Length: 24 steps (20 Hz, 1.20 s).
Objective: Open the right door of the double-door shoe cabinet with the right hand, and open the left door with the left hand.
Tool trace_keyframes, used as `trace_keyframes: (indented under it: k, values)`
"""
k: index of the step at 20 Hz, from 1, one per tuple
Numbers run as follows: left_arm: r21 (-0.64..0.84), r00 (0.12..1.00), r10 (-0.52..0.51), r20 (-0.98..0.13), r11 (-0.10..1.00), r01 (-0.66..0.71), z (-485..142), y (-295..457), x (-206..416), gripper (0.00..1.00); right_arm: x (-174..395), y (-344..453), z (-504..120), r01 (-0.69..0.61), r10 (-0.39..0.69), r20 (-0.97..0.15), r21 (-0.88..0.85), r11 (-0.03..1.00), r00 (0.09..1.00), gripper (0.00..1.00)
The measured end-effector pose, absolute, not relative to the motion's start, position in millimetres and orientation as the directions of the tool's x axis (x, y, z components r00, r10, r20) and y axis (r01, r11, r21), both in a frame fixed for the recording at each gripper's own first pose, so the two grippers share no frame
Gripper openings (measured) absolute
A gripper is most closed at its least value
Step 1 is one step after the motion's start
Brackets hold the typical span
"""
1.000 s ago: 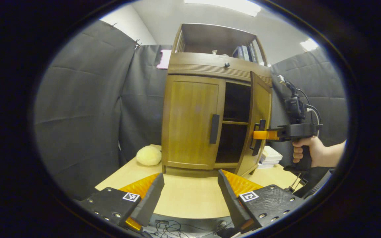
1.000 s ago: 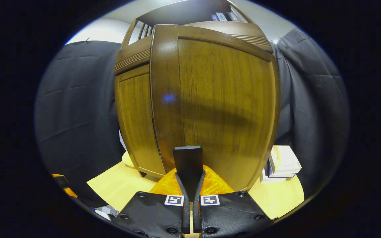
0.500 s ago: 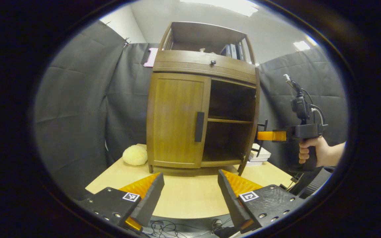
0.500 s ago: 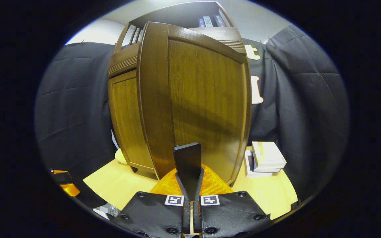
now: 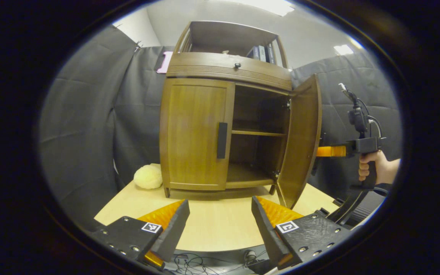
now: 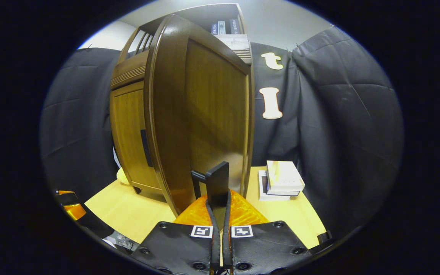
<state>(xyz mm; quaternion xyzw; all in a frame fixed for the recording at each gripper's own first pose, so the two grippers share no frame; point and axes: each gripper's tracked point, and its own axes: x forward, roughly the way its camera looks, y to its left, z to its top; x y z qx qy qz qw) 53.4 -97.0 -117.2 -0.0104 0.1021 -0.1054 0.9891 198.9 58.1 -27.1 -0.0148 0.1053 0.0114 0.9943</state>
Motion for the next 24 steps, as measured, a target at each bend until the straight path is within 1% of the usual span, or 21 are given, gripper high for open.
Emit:
trace_keyframes:
  k: [1, 2, 3, 4, 5, 6, 9, 10, 11, 13, 14, 15, 17, 21, 22, 23, 24]
  values:
    - [-0.041, 0.956, -0.217, -0.199, 0.976, 0.214, -118, -99, 53, 0.91, 200, 54, -25, -0.028, 0.018, -0.198, -0.044, 0.999, 0.98, 0.04]
    - [-0.04, 0.954, -0.223, -0.201, 0.975, 0.219, -120, -102, 54, 0.93, 203, 50, -24, -0.027, 0.016, -0.188, -0.059, 0.998, 0.982, 0.07]
    - [-0.039, 0.952, -0.23, -0.202, 0.973, 0.227, -122, -104, 54, 0.91, 204, 45, -22, -0.027, 0.014, -0.182, -0.065, 0.998, 0.983, 0.04]
    - [-0.039, 0.95, -0.237, -0.204, 0.972, 0.234, -123, -107, 55, 0.91, 203, 41, -23, -0.023, 0.011, -0.177, -0.065, 0.998, 0.984, 0.04]
    - [-0.039, 0.948, -0.245, -0.205, 0.97, 0.242, -125, -107, 55, 0.93, 203, 37, -23, -0.017, 0.006, -0.171, -0.065, 0.998, 0.985, 0.0]
    - [-0.045, 0.944, -0.259, -0.203, 0.966, 0.255, -124, -109, 55, 0.91, 202, 33, -22, -0.008, -0.002, -0.16, -0.065, 0.998, 0.987, 0.0]
    - [-0.063, 0.935, -0.293, -0.198, 0.956, 0.286, -126, -121, 58, 0.91, 210, 18, -18, 0.021, -0.031, -0.13, -0.072, 0.997, 0.991, 0.0]
    - [-0.064, 0.933, -0.299, -0.202, 0.954, 0.292, -127, -127, 60, 0.92, 210, 15, -19, 0.02, -0.028, -0.126, -0.063, 0.998, 0.992, 0.03]
    - [-0.062, 0.93, -0.305, -0.207, 0.952, 0.299, -127, -132, 63, 0.93, 213, 15, -20, 0.015, -0.021, -0.127, -0.05, 0.999, 0.992, 0.02]
    - [-0.055, 0.927, -0.312, -0.21, 0.95, 0.307, -127, -135, 68, 0.91, 211, 16, -20, 0.005, -0.008, -0.129, -0.024, 1.0, 0.992, 0.02]
    - [-0.056, 0.925, -0.317, -0.208, 0.948, 0.313, -126, -138, 70, 0.91, 209, 16, -21, 0.0, -0.001, -0.132, -0.012, 1.0, 0.991, 0.0]
    - [-0.06, 0.924, -0.322, -0.206, 0.947, 0.317, -126, -140, 72, 0.91, 208, 17, -23, -0.003, 0.001, -0.138, -0.015, 1.0, 0.99, 0.03]
    - [-0.078, 0.923, -0.329, -0.201, 0.944, 0.319, -124, -146, 80, 0.91, 206, 14, -24, -0.003, -0.003, -0.152, -0.043, 0.999, 0.988, 0.02]
    - [-0.098, 0.921, -0.339, -0.192, 0.94, 0.326, -122, -157, 86, 0.91, 198, 7, -26, 0.025, -0.033, -0.166, -0.05, 0.998, 0.986, 0.02]
    - [-0.093, 0.92, -0.342, -0.192, 0.94, 0.329, -122, -157, 84, 0.91, 195, 9, -26, 0.033, -0.04, -0.168, -0.044, 0.998, 0.985, 0.06]
    - [-0.091, 0.92, -0.342, -0.193, 0.939, 0.33, -123, -154, 81, 0.91, 191, 7, -25, 0.048, -0.055, -0.166, -0.049, 0.998, 0.985, 0.02]
    - [-0.096, 0.921, -0.338, -0.193, 0.941, 0.325, -121, -152, 83, 0.91, 188, 4, -24, 0.062, -0.07, -0.163, -0.054, 0.997, 0.984, 0.02]
